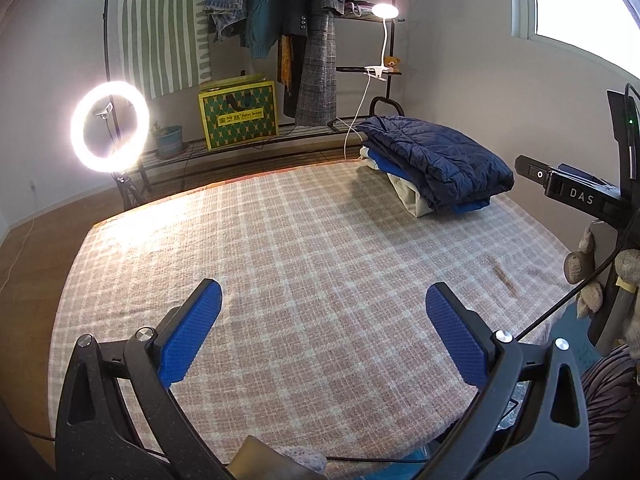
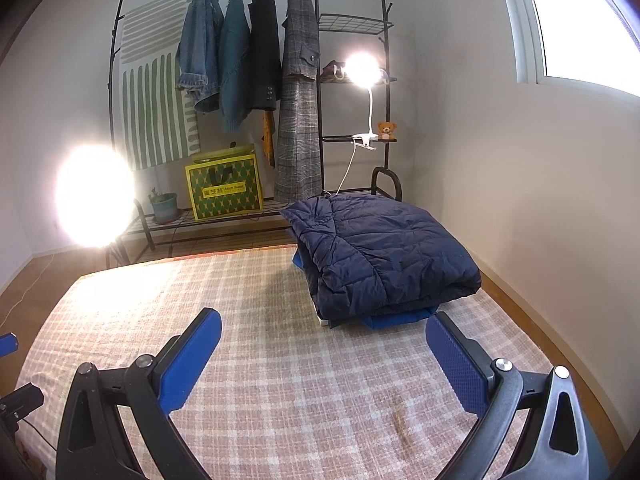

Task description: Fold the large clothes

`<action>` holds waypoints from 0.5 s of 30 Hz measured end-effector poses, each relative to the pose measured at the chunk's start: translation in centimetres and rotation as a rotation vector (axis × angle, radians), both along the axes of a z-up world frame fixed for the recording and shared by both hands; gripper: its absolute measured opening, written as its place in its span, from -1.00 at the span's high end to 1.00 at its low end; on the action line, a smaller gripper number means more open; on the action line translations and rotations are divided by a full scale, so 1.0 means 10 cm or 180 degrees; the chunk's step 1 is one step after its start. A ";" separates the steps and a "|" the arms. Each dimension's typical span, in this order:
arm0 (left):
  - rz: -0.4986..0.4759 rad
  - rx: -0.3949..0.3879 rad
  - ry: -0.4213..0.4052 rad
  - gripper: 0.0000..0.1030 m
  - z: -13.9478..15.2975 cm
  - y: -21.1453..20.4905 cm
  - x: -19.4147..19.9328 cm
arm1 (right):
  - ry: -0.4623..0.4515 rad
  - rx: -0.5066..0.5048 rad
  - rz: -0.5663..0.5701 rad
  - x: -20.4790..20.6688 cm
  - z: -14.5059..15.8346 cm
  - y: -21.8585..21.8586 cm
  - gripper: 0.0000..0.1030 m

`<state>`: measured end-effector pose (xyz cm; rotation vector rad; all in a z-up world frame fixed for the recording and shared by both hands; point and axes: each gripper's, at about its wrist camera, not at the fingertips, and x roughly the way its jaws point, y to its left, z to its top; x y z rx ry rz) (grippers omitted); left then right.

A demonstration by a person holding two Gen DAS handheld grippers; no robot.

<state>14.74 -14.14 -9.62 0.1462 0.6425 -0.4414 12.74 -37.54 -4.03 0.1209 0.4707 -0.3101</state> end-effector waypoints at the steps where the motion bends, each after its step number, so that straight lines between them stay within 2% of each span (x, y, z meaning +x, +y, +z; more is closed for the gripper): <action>1: 0.0003 0.0005 0.0004 -1.00 0.00 0.00 0.00 | -0.0001 0.0002 0.0000 0.00 0.00 0.00 -1.00; 15: 0.0010 0.0005 0.0020 -1.00 -0.02 0.01 0.00 | 0.0009 -0.0001 0.0010 0.00 -0.01 -0.04 -1.00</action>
